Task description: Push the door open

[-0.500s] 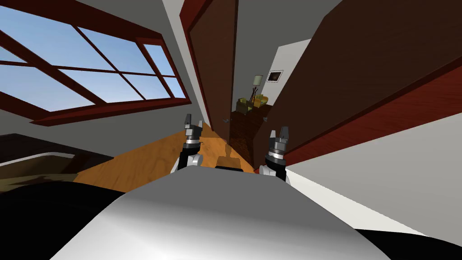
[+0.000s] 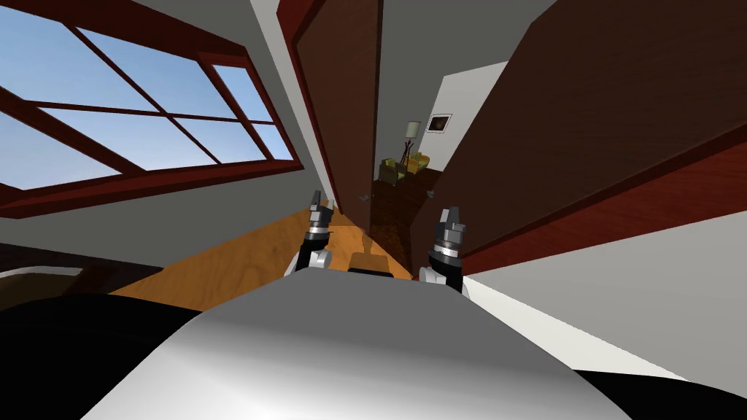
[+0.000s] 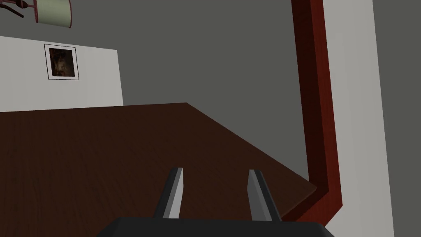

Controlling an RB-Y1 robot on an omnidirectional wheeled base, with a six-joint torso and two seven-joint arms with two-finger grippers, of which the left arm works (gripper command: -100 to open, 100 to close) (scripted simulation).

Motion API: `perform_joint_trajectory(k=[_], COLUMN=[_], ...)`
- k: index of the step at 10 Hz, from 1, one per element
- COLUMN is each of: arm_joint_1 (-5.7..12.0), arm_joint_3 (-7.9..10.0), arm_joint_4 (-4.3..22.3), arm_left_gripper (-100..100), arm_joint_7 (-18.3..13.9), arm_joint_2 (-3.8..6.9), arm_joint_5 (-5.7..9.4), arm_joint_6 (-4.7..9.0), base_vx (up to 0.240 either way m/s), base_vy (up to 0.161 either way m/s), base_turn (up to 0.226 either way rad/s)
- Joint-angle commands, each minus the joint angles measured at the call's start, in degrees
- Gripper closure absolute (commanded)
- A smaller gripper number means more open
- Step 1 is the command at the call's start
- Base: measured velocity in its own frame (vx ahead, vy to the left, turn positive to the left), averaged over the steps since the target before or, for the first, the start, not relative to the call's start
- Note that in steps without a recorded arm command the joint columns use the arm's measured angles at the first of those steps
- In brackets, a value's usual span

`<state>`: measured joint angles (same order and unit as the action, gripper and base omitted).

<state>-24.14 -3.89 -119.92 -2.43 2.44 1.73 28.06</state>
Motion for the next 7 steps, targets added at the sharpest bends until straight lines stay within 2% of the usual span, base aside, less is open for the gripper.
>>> perform_joint_trajectory(k=[1, 7], arm_joint_1=[0.45, 2.73], arm_joint_3=[-0.62, -2.97], arm_joint_4=[2.27, 11.44], arm_left_gripper=[-100, -100], arm_joint_7=[0.00, -0.18], arm_joint_2=[0.28, 1.29], arm_joint_5=[-0.11, -0.50], arm_joint_6=[0.67, 2.73], base_vx=[0.118, 0.088], base_vy=[0.085, 0.075], base_turn=[-0.061, -0.079])
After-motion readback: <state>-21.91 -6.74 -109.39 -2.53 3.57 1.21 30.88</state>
